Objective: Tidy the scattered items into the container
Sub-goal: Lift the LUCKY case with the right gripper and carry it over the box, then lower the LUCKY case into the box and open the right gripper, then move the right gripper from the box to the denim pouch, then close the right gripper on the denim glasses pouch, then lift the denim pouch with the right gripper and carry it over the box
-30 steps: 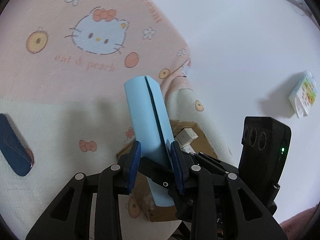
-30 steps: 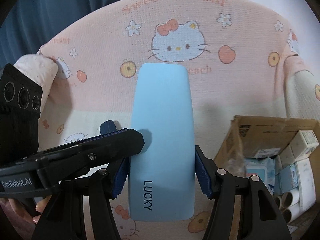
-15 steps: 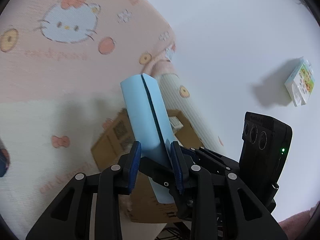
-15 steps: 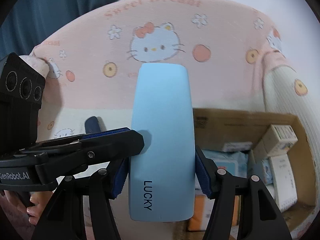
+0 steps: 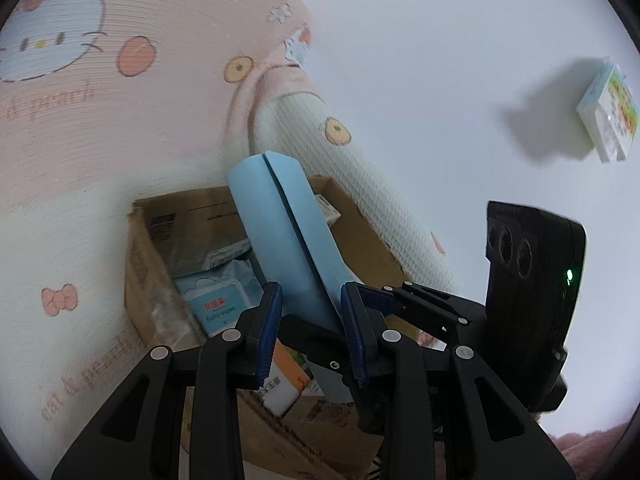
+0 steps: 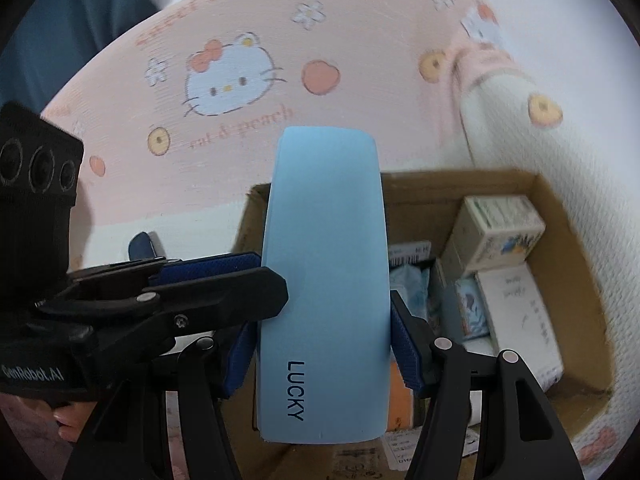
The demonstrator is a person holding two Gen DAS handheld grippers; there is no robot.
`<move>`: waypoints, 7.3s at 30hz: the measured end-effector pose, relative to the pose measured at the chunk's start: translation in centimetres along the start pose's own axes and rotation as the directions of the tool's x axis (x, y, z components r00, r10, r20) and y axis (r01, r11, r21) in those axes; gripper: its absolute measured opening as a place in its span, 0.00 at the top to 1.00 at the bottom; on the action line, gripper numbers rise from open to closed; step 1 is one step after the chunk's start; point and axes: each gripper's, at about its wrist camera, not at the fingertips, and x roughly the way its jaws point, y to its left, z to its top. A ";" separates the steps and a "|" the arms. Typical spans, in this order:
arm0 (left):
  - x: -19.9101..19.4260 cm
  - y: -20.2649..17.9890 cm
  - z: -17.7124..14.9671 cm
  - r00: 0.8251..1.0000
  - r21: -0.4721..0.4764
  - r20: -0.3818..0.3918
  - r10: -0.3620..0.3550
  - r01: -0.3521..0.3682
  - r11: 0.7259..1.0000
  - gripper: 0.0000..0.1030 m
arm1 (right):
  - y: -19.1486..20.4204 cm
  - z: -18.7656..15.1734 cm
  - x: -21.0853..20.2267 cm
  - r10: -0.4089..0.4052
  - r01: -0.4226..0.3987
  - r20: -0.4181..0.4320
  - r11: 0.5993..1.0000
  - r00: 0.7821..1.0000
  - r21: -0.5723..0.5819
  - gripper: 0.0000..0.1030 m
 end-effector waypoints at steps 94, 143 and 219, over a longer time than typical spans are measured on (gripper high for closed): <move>-18.9 18.1 -4.4 0.874 -0.323 0.082 0.480 -0.432 0.842 0.39 | 22.6 2.4 10.7 -0.007 -0.057 -0.202 0.949 0.979 -0.309 0.42; -18.3 33.3 -13.2 0.886 -0.642 0.107 0.451 -0.285 0.712 0.67 | 29.2 -5.7 26.2 0.317 -0.371 -0.206 0.865 0.926 -0.336 0.38; -4.1 27.5 -12.7 0.998 -0.574 -0.053 0.018 -0.045 0.817 0.59 | 16.3 -10.7 21.6 -0.060 0.000 -0.247 0.972 0.967 -0.235 0.33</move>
